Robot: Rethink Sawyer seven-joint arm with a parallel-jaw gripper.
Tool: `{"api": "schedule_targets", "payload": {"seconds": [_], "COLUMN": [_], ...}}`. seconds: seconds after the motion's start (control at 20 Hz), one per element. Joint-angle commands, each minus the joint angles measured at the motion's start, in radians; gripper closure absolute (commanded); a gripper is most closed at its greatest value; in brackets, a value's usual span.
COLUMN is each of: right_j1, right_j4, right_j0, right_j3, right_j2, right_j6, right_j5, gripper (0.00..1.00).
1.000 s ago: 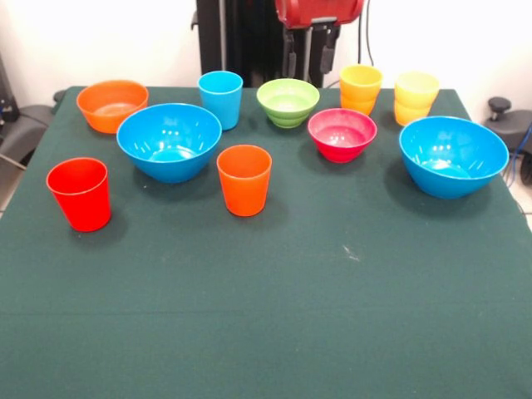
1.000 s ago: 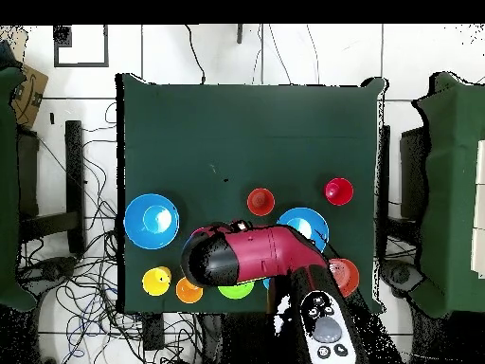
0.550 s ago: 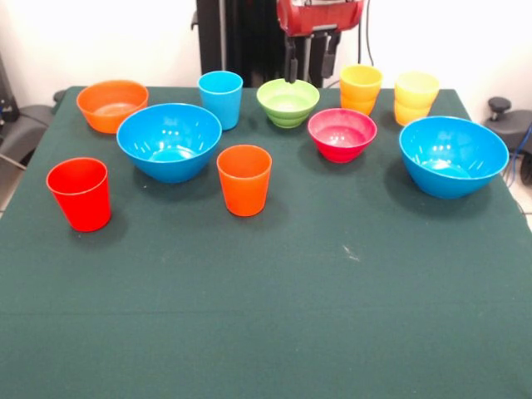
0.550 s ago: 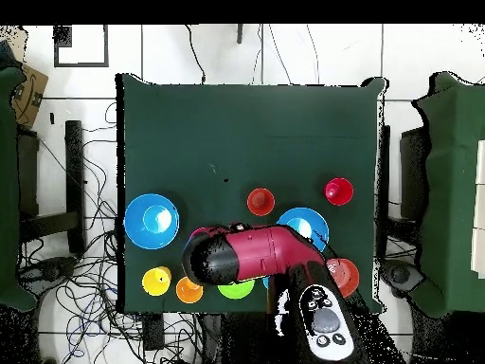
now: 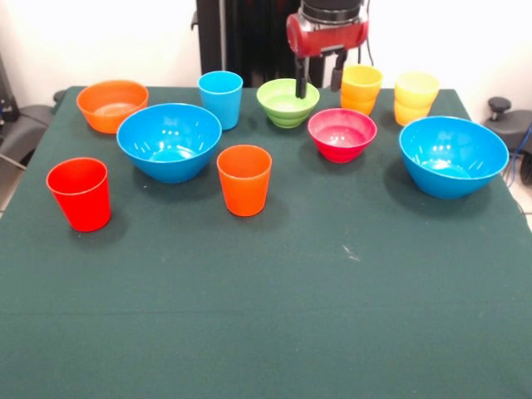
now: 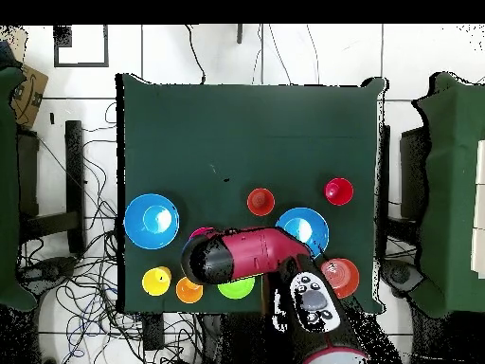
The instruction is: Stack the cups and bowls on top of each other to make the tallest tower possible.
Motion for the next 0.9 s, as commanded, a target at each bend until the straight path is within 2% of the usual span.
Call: {"api": "schedule_targets", "payload": {"seconds": [0.05, 0.3, 0.9], "right_j1": [0.096, 0.107, 0.117], "right_j4": [-0.081, -0.077, -0.081], "right_j0": [0.028, 0.037, 0.038], "right_j3": [-0.052, -0.056, -0.063], "right_j2": [-0.007, -0.023, -0.034], "right_j6": [0.095, 0.093, 0.067], "right_j5": [-0.100, -0.137, -0.147], "gripper": [0.00, 0.00, 0.00]}}
